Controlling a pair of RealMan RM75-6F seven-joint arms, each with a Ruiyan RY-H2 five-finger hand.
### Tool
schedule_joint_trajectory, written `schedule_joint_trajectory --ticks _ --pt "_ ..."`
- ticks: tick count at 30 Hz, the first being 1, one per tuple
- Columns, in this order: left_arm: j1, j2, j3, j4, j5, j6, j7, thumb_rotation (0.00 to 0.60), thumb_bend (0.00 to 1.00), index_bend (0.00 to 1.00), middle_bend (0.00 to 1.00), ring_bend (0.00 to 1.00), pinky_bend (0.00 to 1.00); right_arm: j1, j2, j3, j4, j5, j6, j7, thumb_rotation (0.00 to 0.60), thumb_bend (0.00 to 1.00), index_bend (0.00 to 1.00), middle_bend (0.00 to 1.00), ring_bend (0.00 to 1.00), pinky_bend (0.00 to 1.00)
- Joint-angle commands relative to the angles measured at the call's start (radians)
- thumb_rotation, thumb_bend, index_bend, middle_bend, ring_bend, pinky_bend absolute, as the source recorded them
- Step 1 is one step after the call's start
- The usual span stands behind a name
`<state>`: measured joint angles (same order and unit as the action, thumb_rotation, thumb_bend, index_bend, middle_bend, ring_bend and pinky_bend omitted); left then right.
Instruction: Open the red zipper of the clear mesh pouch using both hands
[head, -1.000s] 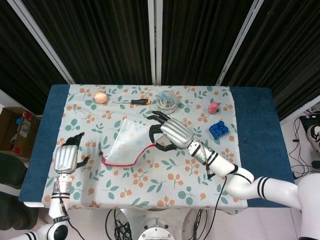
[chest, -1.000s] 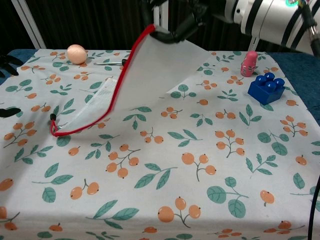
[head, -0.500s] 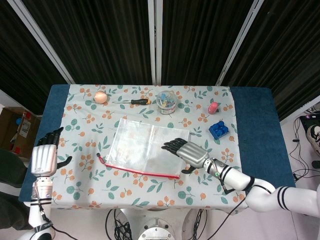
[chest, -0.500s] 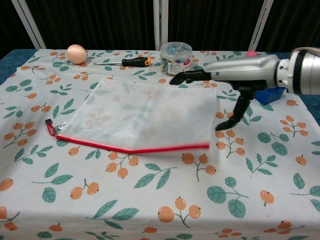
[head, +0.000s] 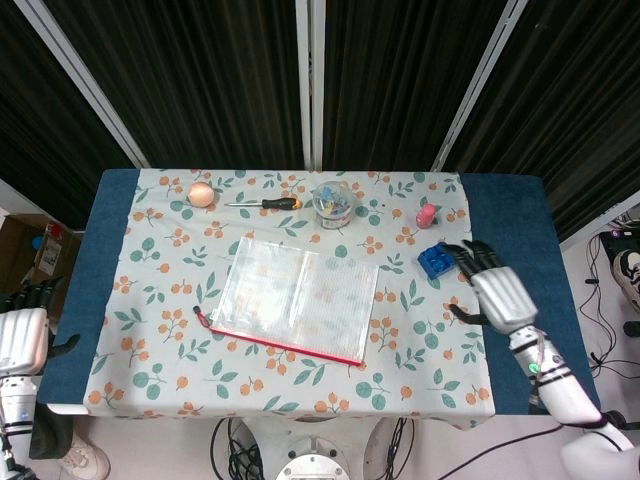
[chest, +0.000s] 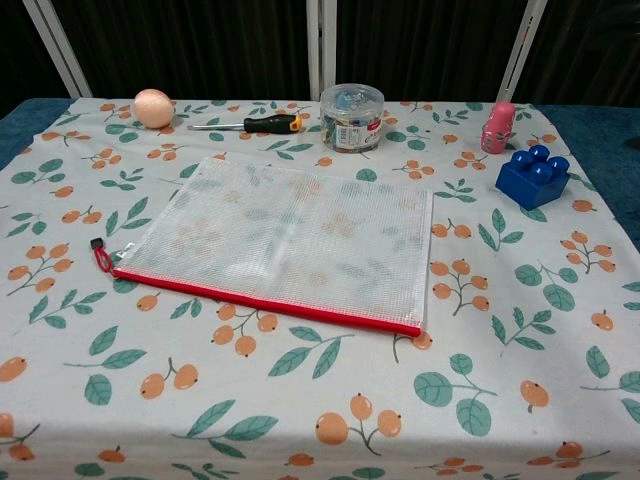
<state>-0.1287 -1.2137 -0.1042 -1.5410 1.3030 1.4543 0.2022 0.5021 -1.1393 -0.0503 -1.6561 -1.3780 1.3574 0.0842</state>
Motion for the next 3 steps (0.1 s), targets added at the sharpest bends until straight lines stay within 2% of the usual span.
schedule_joint_trajectory --ticks 1,3 --pt "0.037 0.017 0.023 -0.020 0.012 0.047 0.005 0.600 0.10 0.17 0.20 0.18 0.21 -0.193 0.020 -0.013 0.058 -0.021 0.203 0.059 0.600 0.18 0.00 0.11 0.00 0.00" --pt "0.055 0.028 0.038 -0.047 0.031 0.070 0.010 0.600 0.10 0.17 0.20 0.17 0.20 -0.235 0.010 -0.017 0.082 -0.031 0.241 0.072 0.600 0.18 0.00 0.11 0.00 0.00"
